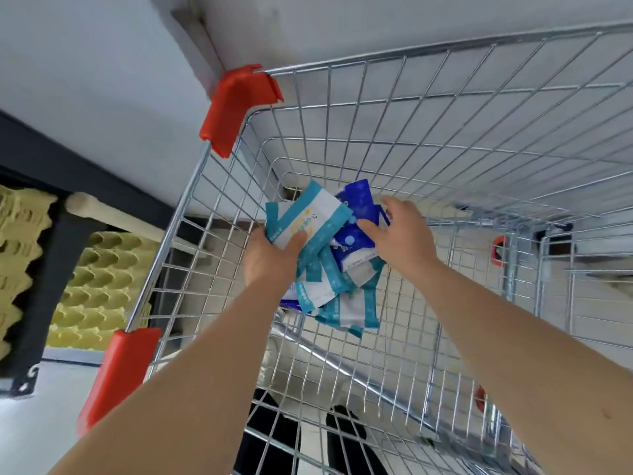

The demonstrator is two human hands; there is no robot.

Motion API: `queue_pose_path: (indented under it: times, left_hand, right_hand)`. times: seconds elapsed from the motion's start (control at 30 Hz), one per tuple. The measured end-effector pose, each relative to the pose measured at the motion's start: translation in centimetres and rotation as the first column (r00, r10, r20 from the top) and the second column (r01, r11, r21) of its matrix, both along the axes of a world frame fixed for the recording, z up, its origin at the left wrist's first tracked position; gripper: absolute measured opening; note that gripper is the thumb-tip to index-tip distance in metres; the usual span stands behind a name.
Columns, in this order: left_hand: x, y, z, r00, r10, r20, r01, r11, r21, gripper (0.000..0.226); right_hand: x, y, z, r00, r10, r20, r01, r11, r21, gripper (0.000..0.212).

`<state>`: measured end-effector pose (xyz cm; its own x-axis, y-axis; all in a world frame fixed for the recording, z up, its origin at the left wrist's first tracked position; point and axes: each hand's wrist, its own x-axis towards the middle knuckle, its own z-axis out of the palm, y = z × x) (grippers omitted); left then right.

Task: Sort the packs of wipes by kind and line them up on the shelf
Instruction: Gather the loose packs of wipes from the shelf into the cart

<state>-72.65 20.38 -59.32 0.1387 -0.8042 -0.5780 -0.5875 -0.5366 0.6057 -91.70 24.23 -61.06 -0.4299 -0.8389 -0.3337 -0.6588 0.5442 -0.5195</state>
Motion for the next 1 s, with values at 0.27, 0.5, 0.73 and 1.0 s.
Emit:
queue_pose_path:
  times: [0.27,0.5,0.73,1.0]
  left_hand:
    - [2.0,2.5,10.6,0.918,-0.295,0.266,0.338,0.932,-0.132,0.047]
    - [7.5,4.7,27.0,0.805,-0.358,0.473,0.527,0.798,-0.293,0.036]
    - [16.8,5.6,43.2,0.813,-0.186,0.551,0.516,0.667,-0.537,0.037]
    - [32.9,6.2,56.0,0.849,0.041,0.526,0.418,0.558,-0.717,0.037]
  right_hand:
    - [3.0,1.6,12.5,0.927,0.309,-0.213,-0.342,0.93,-0.138,0.044]
    - [8.5,2.5,28.4,0.838,0.44,-0.323,-0.532,0.79,-0.305,0.046]
    - [17.8,1.6,44.2,0.797,0.447,-0.407,-0.604,0.619,-0.502,0.034]
    - [33.8,0.1,57.8,0.748,0.472,-0.468,-0.66,0.444,-0.606,0.041]
